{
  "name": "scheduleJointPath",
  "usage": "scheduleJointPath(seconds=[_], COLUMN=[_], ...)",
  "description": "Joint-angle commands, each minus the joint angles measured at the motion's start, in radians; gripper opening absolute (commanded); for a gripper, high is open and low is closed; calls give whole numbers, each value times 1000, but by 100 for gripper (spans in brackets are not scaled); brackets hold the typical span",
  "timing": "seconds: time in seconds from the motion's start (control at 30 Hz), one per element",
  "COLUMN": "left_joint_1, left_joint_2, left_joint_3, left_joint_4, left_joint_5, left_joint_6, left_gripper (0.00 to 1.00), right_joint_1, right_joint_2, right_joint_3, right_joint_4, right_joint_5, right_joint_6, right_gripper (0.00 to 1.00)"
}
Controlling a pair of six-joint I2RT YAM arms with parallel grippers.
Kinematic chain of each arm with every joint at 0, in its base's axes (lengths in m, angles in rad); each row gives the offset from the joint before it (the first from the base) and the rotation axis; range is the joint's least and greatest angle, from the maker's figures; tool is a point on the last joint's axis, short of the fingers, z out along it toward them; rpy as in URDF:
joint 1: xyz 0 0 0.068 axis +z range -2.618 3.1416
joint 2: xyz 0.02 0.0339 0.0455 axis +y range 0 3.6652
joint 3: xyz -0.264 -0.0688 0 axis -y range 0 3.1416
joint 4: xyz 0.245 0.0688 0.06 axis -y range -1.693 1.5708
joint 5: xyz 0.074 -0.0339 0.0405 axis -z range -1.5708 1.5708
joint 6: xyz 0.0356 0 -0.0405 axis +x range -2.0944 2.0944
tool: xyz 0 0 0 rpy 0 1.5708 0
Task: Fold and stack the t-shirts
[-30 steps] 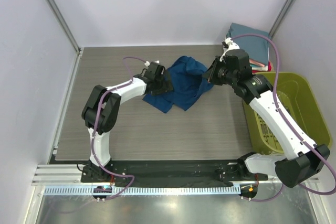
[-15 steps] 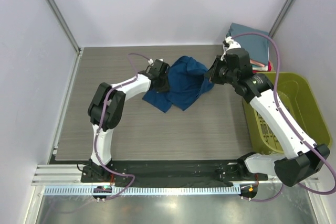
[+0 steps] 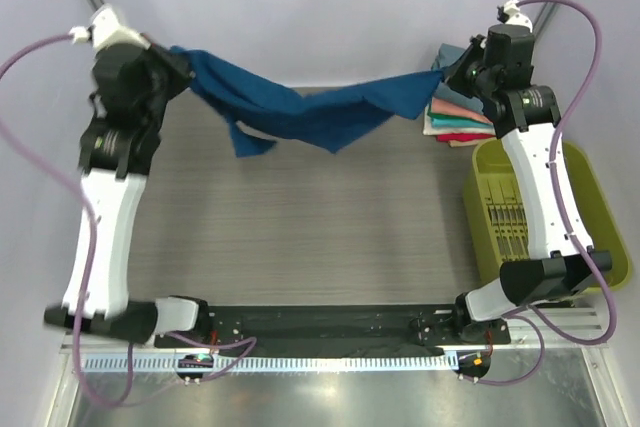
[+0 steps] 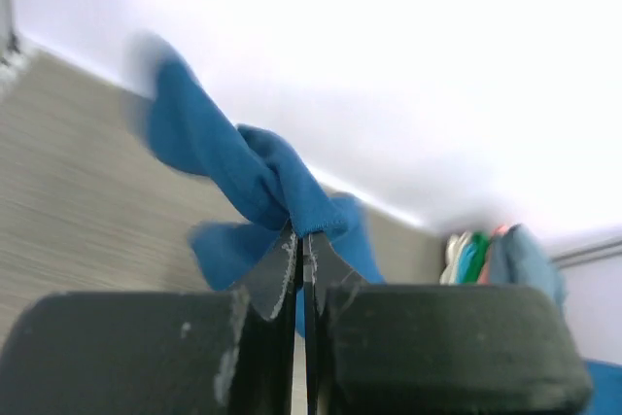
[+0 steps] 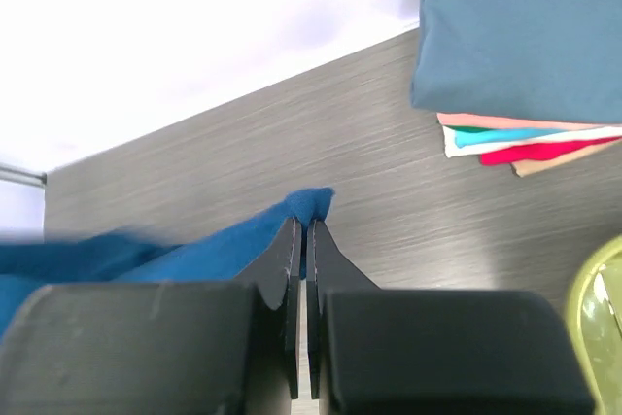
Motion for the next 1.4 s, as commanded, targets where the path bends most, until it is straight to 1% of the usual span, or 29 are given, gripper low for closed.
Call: scheduleJointPath(seconds=[0.0,0.03,0.1,0.13,0.17,0.2,0.23,0.27,0.3,0.33,0.37,0.47,0.53,0.6,0.67,0.7,0.73,0.83,0.9,0.93,1.0,1.03,1.07,1.1,1.13,1.2,1.3,1.37], left_joint_1=[3,16,23,23,24,24,26,24,26,24,26,27,26,26,26,26,26,27,29,27,27,27,26,23,18,-12,-63,-77], left_joint_2=[-177,-220,-314,-401,-454,-497,-574,-601,-620,-635,-644,-646,-640,-592,-536,-472,-441,-313,-235,-151,-74,2,36,75,137,207,313,379], left_joint_3=[-215,-277,-416,-561,-633,-700,-775,-884,-934,-961,-995,-997,-1000,-994,-986,-980,-979,-971,-956,-924,-885,-859,-839,-824,-780,-733,-649,-615], left_joint_4=[-122,-111,-95,-85,-70,-59,-42,-36,-35,-57,-67,-97,-49,-9,13,43,59,139,203,214,260,280,298,333,344,347,329,315], left_joint_5=[-99,-114,-160,-176,-177,-173,-167,-158,-147,-142,-141,-145,-125,-101,-64,-53,-47,-61,-33,-18,52,74,101,156,180,209,192,186], left_joint_6=[31,17,-8,-26,-63,-77,-98,-113,-120,-127,-132,-155,-164,-176,-190,-196,-204,-224,-229,-229,-219,-218,-206,-198,-192,-163,-134,-132], left_gripper=[0,0,0,0,8,16,29,65,79,87,94,95,93,91,87,85,82,76,75,74,74,74,74,74,75,75,75,72], right_joint_1=[-5,-5,-6,-5,-5,-5,-5,-5,-3,-3,-2,0,7,12,17,18,20,33,44,47,53,56,58,61,63,63,64,64], right_joint_2=[-71,-88,-119,-151,-171,-189,-226,-247,-267,-292,-329,-375,-381,-381,-381,-386,-389,-387,-381,-377,-370,-366,-366,-361,-357,-350,-338,-332], right_joint_3=[-51,-135,-223,-269,-362,-410,-453,-540,-588,-631,-715,-831,-874,-895,-917,-924,-937,-949,-958,-964,-968,-969,-969,-971,-972,-971,-969,-969], right_joint_4=[50,67,116,133,162,176,185,199,211,219,242,276,287,294,302,308,314,331,339,346,353,356,359,362,368,371,374,380], right_joint_5=[37,33,-1,-45,-62,-79,-82,-116,-122,-122,-124,-139,-145,-161,-165,-170,-175,-190,-196,-201,-208,-211,-213,-213,-211,-210,-211,-213], right_joint_6=[40,46,64,70,75,78,83,84,93,100,109,135,140,141,141,141,143,146,146,147,147,149,147,146,144,143,138,136], right_gripper=[1,1,1,1,1,1,1,1,1,1,1,1,1,1,1,1,1,1,1,1,1,1,1,1,1,1,1,1])
